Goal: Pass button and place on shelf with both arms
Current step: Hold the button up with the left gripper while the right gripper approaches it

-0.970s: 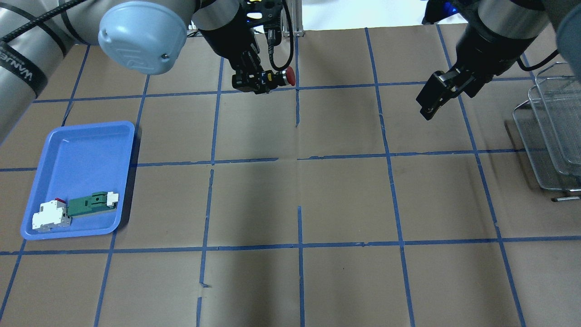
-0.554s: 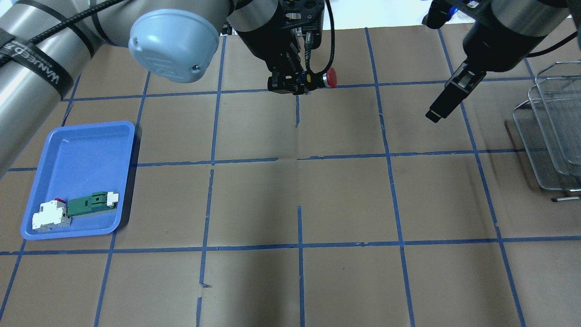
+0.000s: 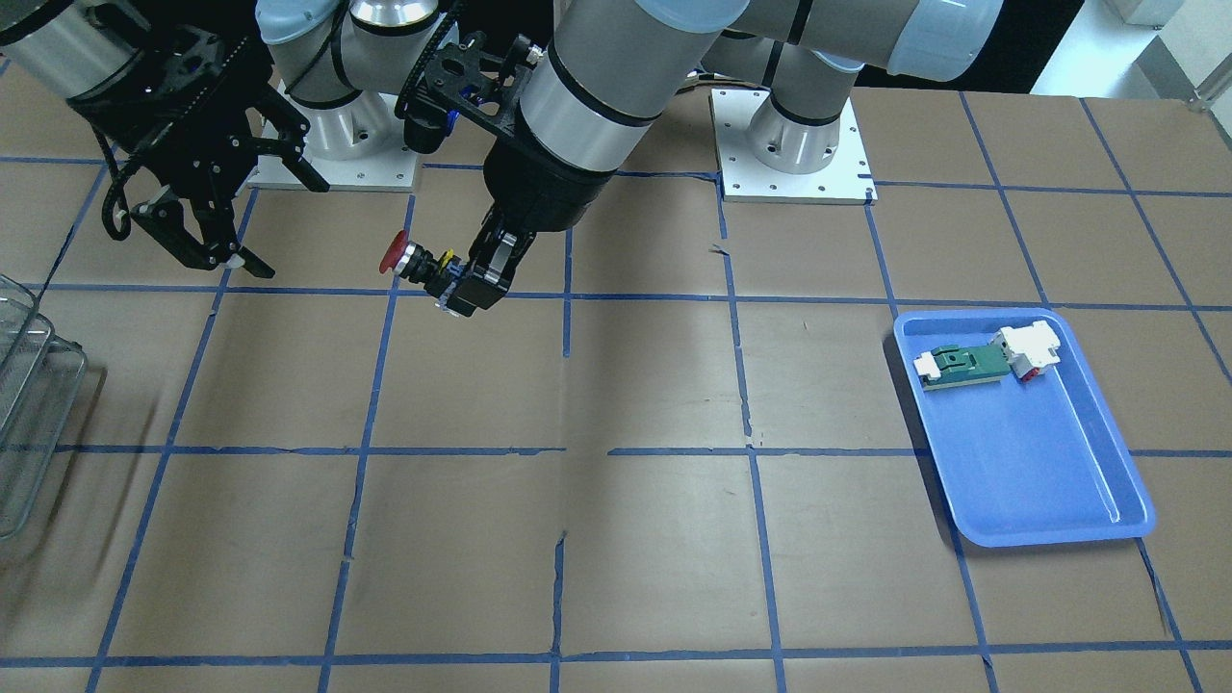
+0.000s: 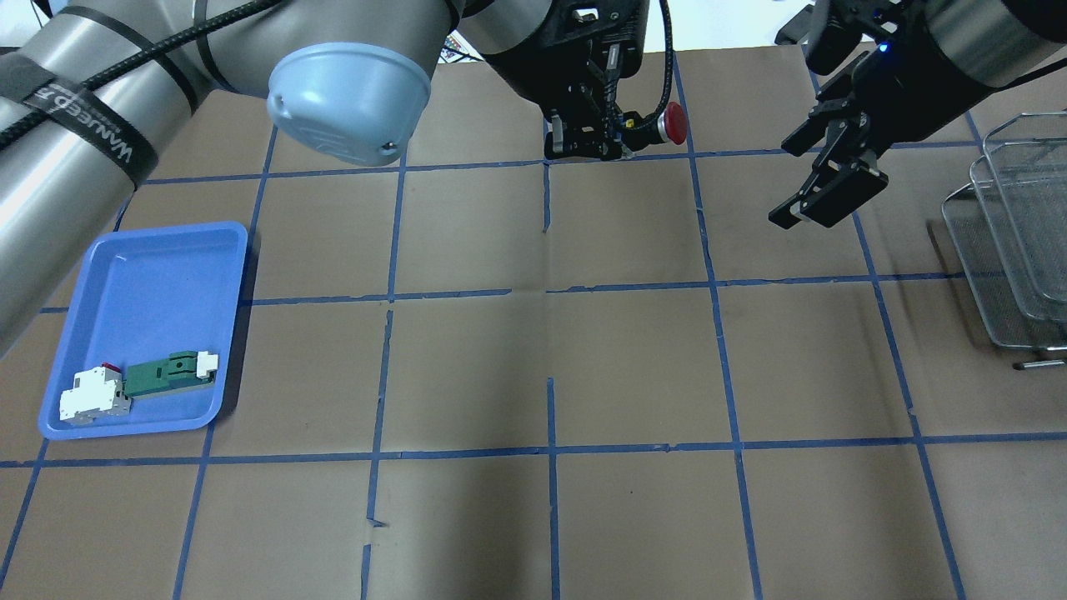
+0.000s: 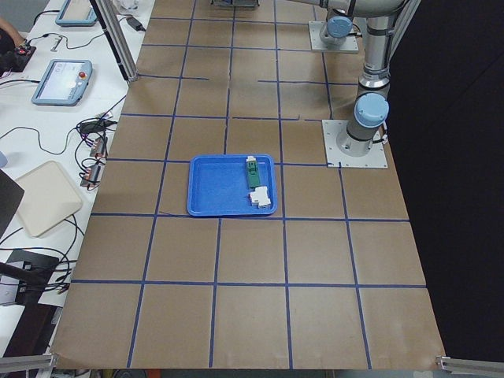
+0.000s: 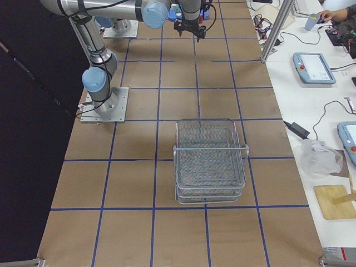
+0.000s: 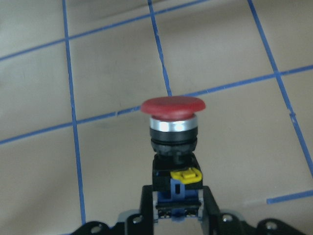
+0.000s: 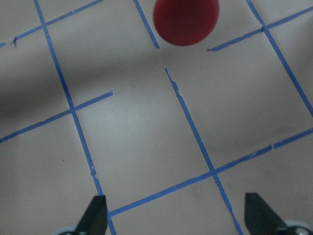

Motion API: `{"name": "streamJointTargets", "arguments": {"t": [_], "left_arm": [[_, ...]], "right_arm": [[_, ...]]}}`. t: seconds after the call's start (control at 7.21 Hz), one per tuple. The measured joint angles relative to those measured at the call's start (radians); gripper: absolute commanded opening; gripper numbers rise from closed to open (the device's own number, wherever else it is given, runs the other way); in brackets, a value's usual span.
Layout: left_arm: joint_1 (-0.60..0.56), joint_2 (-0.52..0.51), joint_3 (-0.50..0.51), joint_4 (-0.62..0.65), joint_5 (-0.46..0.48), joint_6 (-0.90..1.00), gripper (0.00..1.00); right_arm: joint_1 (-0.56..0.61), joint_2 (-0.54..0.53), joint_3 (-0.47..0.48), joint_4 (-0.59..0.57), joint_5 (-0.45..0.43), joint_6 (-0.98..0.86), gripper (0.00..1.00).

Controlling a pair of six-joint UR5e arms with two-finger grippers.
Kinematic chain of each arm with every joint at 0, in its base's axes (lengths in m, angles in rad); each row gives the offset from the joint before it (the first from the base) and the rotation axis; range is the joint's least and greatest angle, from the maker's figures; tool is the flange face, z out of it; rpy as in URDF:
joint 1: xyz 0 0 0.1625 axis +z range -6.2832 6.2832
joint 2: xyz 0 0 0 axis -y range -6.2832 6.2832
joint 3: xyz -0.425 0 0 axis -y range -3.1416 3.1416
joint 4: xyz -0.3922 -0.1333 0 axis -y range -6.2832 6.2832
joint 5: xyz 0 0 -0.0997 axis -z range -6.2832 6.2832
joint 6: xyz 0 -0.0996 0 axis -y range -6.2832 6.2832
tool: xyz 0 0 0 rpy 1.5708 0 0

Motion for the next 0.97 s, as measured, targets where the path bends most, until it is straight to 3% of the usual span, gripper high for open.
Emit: {"name": "streamJointTargets", "arguments": {"t": [0.42, 0.97], "left_arm": [[-0.002, -0.002, 0.001, 0.007, -0.025, 0.001, 0.0], [-0.027, -0.007, -0.001, 0.031, -0.05, -0.003, 0.0]], "right_arm": [[-0.031, -0.053, 0.087, -0.118, 0.19, -0.076, 1.0], [-0.005, -0.088, 0.141, -0.251, 0.297, -0.093, 1.0]]}}
